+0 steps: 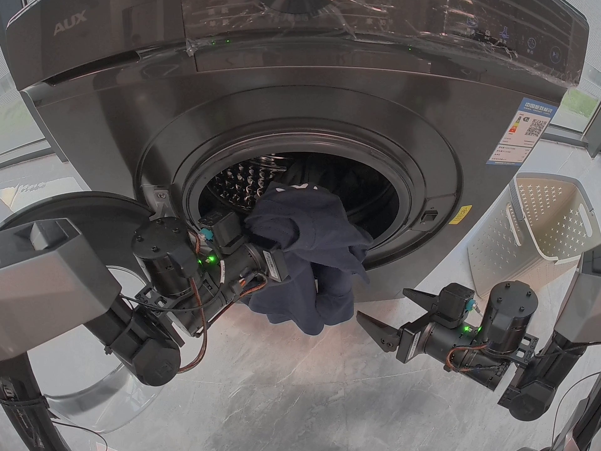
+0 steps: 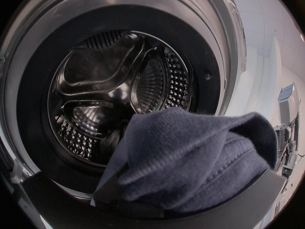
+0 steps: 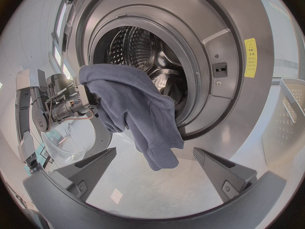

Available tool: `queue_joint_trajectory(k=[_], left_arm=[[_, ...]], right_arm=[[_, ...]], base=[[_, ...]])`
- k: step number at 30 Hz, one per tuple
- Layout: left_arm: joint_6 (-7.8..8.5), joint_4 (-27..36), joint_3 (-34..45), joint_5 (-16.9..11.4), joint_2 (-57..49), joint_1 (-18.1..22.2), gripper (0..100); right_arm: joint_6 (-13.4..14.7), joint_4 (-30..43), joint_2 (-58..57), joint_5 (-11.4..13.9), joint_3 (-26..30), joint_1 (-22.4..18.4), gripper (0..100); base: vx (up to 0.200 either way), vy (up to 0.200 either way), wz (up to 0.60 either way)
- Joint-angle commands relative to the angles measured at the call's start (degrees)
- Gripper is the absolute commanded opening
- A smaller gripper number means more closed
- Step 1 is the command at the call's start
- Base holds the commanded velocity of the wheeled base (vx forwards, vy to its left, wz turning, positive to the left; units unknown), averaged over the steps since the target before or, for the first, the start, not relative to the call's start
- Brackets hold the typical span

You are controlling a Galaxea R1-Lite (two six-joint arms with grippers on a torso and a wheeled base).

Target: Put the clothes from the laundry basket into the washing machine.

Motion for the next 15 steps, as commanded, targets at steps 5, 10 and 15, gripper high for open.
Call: queue_joint_trajectory(k=[5,10,15], left_arm=[[1.17,-2.6,5.0,1.9,0.6,-0.5,0],[2.75,-0.8,7.3,3.1,-2.0,-0.7,0],[3.02,-1.2,6.4,2.8,-1.2,-0.7,0]], right_arm=[[0.0,0.0,-0.3,0.0,0.1,0.2,100],[0.0,-0.1,-0.2,0.0,-0.1,0.3,100],[0.0,-0.1,-0.1,0.0,0.2,0.6,100]], base=[[0.0,0.0,0.0],[0.12,0.0,0.0],[0.2,0.0,0.0]])
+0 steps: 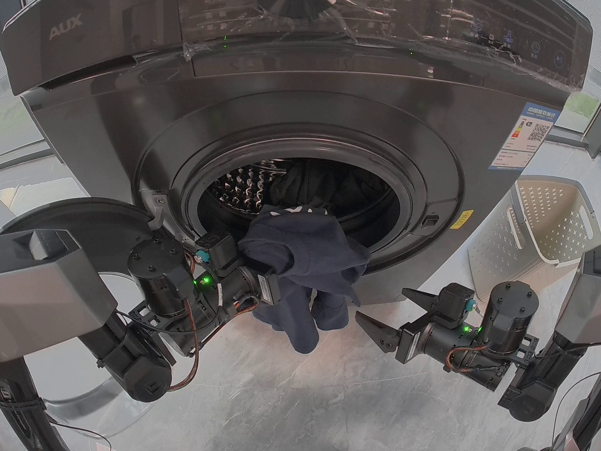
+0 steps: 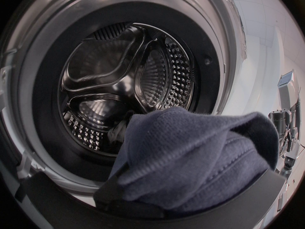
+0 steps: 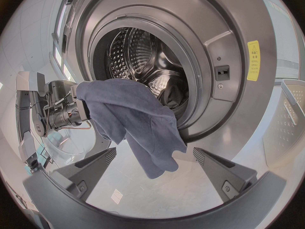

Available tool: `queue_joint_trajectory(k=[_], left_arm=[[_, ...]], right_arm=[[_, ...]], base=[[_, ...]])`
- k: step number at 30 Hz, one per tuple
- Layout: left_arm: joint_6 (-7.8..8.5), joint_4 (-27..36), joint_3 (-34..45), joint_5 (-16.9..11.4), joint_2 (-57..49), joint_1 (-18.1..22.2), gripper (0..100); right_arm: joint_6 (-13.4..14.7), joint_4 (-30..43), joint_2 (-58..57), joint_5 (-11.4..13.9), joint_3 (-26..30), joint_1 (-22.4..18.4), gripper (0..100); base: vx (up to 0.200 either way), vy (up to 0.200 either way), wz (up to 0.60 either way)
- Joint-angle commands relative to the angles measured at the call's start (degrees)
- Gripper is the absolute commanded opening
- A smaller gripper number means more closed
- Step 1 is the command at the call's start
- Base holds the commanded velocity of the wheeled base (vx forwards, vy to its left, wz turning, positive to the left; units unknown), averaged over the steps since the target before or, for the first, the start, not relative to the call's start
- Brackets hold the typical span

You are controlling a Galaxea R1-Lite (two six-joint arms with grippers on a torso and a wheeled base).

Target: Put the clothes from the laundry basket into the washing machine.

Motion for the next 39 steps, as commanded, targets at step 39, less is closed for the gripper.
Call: queue_joint_trajectory(k=[39], left_arm=[[-1.03,12.8,-37.4,4.9,19.3,1.5,0]], right_arm=[[-0.1,0.0,2.1,0.1,7.6,4.0,100]], base=[[0.021,0.0,0.0]])
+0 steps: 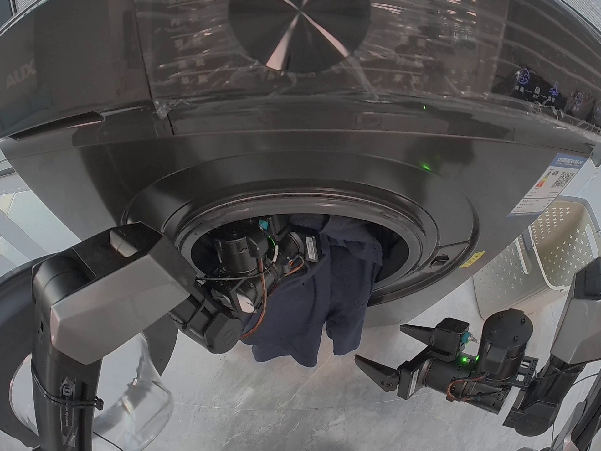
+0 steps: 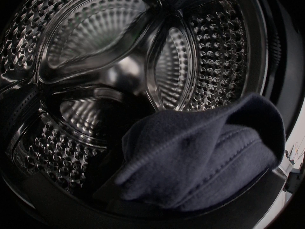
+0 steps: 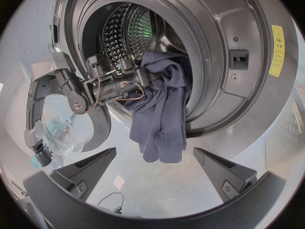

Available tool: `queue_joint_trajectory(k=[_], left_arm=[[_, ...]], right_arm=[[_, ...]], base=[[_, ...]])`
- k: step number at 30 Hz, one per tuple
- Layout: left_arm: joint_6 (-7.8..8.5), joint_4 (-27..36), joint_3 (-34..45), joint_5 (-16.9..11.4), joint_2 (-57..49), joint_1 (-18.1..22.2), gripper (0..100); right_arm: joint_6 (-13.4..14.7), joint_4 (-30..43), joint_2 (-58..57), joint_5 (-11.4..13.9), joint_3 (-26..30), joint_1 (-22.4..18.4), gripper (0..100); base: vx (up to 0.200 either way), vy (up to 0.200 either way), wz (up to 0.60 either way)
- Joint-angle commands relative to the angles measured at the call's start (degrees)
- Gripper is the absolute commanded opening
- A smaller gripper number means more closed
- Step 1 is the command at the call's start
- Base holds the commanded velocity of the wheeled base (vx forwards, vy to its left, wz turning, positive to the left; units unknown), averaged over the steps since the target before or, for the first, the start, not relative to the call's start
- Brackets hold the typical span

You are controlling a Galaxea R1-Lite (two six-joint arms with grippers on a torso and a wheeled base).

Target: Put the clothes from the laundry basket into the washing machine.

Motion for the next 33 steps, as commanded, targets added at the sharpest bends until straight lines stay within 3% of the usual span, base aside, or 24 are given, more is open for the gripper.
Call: queue_joint_trajectory(k=[1,5,10,17,23,24,33], left_arm=[[-0.1,2.7,-7.7,0.9,2.0,1.4,0],[-0.1,6.0,-13.4,3.6,2.4,2.1,0],[-0.1,7.9,-18.3,4.9,3.3,2.4,0],[-0.19,9.0,-23.1,5.2,4.9,2.3,0],[-0.89,9.3,-22.6,5.3,4.8,2.4,0],[-1.07,9.2,-22.2,5.3,4.7,2.4,100],[-1.86,13.2,-5.0,3.8,-3.5,0.2,100]], right_arm=[[0.0,0.0,0.9,0.0,0.8,0.5,100],[0.0,0.0,0.9,-0.1,0.8,0.5,100],[0.0,0.0,0.9,-0.1,0.8,0.5,100],[0.0,0.0,0.9,0.0,0.6,0.5,100],[0.0,0.0,0.9,-0.1,0.3,0.5,100],[0.0,0.0,0.9,-0.1,0.2,0.5,100],[0.1,0.0,1.1,-0.1,0.2,0.5,100]], base=[[0.0,0.0,0.0],[0.0,0.0,0.0],[0.0,0.0,0.0],[0.0,0.0,0.0],[0.0,0.0,0.0],[0.0,0.0,0.0],[0.0,0.0,0.0]])
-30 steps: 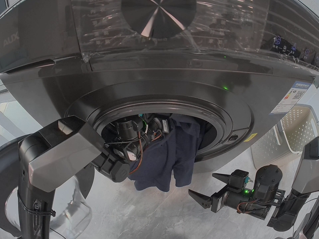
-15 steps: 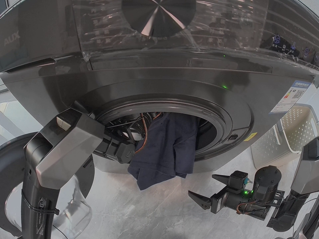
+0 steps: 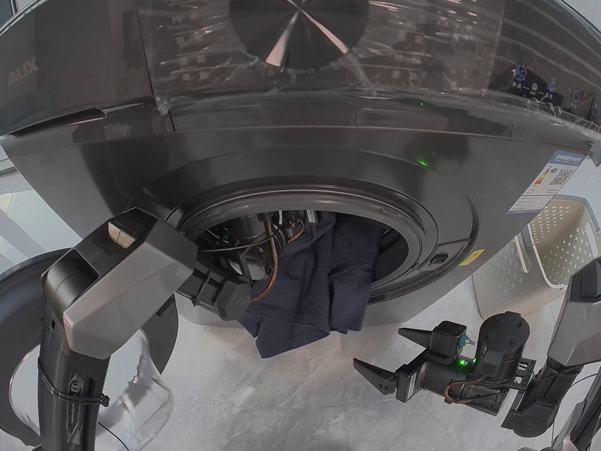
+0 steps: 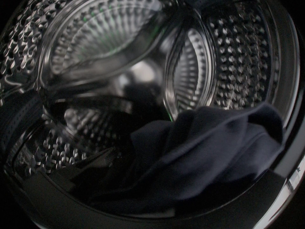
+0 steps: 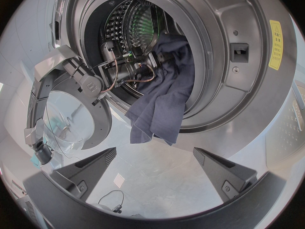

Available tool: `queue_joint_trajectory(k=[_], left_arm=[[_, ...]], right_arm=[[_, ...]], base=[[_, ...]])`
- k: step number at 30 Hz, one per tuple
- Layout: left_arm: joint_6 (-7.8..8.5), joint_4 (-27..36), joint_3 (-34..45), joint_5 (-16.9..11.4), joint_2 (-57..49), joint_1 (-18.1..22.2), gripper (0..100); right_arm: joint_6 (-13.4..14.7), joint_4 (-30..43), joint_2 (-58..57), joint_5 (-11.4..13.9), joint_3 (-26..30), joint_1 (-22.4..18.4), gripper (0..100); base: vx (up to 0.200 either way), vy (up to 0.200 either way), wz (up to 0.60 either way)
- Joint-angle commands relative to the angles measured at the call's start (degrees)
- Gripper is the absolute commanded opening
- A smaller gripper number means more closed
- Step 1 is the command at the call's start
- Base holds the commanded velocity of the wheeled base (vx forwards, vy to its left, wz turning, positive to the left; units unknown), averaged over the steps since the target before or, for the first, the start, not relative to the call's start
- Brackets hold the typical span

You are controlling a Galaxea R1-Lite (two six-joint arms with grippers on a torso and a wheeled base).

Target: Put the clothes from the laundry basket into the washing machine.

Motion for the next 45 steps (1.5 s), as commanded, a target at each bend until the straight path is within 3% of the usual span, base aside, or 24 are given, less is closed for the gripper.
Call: queue_joint_trajectory(k=[1,4,11,12,19,25,29,32,33,42,45], left_arm=[[-0.46,3.9,12.7,-1.8,-7.4,-1.8,100],[-0.55,5.6,16.0,-4.1,-7.7,-2.3,100],[-0.55,6.7,16.6,-5.5,-3.8,-2.6,100],[-0.55,6.9,16.1,-5.5,-3.3,-2.5,0],[-1.08,7.9,9.1,-5.2,-0.8,-2.2,0],[-5.73,7.9,0.5,-2.2,0.5,-1.5,0],[-6.08,7.1,-5.9,0.1,2.0,-0.5,0],[-6.08,6.4,-6.3,0.4,1.9,-0.3,0],[-6.08,6.4,-6.3,0.4,1.9,-0.3,100],[-5.82,6.4,3.2,-0.1,-4.7,-2.6,100],[-5.47,7.1,11.7,-2.5,-8.7,-4.5,100]], right_arm=[[0.1,0.0,0.4,0.1,-0.1,0.0,100],[0.1,0.0,0.4,0.1,-0.2,0.0,100],[0.1,0.0,0.4,0.1,-0.2,0.1,100],[0.1,-0.1,0.4,0.1,-0.3,0.1,100],[0.1,-0.1,0.5,0.0,-0.7,0.9,100],[0.1,-0.1,0.4,0.0,-1.1,0.8,100],[0.1,-0.1,0.5,0.0,-1.3,0.8,100],[0.1,-0.1,0.4,0.0,-1.4,0.8,100],[0.1,-0.1,0.4,0.0,-1.4,0.8,100],[0.1,-0.1,0.4,0.0,-0.8,0.4,100],[0.1,0.0,0.4,0.0,0.2,-0.2,100]], base=[[0.0,0.0,0.0],[0.0,0.0,0.0],[0.0,0.0,0.0],[0.0,0.0,0.0],[0.0,0.0,0.0],[0.0,0.0,0.0],[0.0,0.0,0.0],[0.0,0.0,0.0],[0.0,0.0,0.0],[0.0,0.0,0.0],[0.0,0.0,0.0]])
